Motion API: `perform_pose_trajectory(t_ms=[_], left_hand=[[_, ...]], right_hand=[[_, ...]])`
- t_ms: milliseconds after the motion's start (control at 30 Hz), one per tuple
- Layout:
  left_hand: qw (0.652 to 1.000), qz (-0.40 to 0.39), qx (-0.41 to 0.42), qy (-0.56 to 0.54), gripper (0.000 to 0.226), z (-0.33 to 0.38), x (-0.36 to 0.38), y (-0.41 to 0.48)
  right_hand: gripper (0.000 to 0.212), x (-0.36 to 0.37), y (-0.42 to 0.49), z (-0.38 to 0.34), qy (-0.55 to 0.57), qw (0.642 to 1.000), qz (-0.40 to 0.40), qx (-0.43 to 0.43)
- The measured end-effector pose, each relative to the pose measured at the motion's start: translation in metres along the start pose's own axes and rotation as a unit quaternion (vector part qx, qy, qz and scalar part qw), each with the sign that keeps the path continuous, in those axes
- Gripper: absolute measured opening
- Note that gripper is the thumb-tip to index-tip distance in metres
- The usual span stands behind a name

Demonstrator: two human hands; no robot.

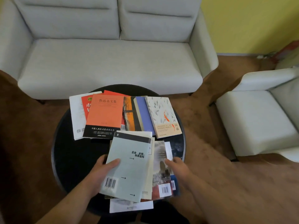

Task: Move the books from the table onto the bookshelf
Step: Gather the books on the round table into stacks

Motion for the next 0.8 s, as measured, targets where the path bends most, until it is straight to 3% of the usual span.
perform_pose_trajectory(t_ms=[100, 167, 267, 333, 400, 567, 633, 733, 800], left_hand=[[1.000, -0.009, 0.000, -0.006, 0.065, 0.001, 0.003, -0.006], [1.000, -0.022, 0.002, -0.004, 0.080, -0.002, 0.004, -0.007], [0.999, -0.027, 0.023, 0.000, 0.075, -0.009, 0.022, -0.005], [1.000, -0.002, 0.026, 0.008, 0.073, -0.014, 0.037, -0.004], [0.999, 0.013, 0.028, 0.034, 0.086, -0.018, 0.051, -0.005], [0.998, 0.048, 0.041, 0.012, 0.114, -0.032, 0.062, -0.003], [0.996, 0.071, 0.040, -0.040, 0.103, -0.042, 0.065, -0.002], [0.993, 0.059, 0.037, -0.093, 0.050, -0.047, 0.077, -0.005], [0.995, 0.051, 0.032, -0.078, 0.052, -0.046, 0.080, -0.004]], right_hand=[[0.053, 0.001, 0.011, 0.008, 0.009, 1.000, -0.009, 0.012], [0.049, -0.001, 0.017, 0.010, 0.022, 0.999, -0.025, 0.000], [0.049, -0.004, 0.022, 0.010, -0.002, 0.999, -0.049, -0.011], [0.071, -0.005, 0.028, 0.012, -0.026, 0.998, -0.047, -0.010], [0.100, -0.005, 0.032, 0.015, 0.018, 0.998, -0.053, -0.002], [0.111, -0.020, 0.023, 0.017, 0.146, 0.986, -0.065, 0.045], [0.123, -0.022, 0.022, 0.015, 0.149, 0.984, -0.086, 0.035], [0.112, -0.017, 0.015, 0.010, 0.129, 0.984, -0.121, -0.003], [0.116, -0.015, 0.012, 0.010, 0.141, 0.980, -0.138, -0.017]])
Point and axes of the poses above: each hand's wrist, its own y-axis towards the middle knuckle, its own x-axis out of the palm, z = x × y, the point moved 5 cm from there along y, towards the middle knuckle, and after that the axes turned 12 degrees about -z, right-handed, at the moved point
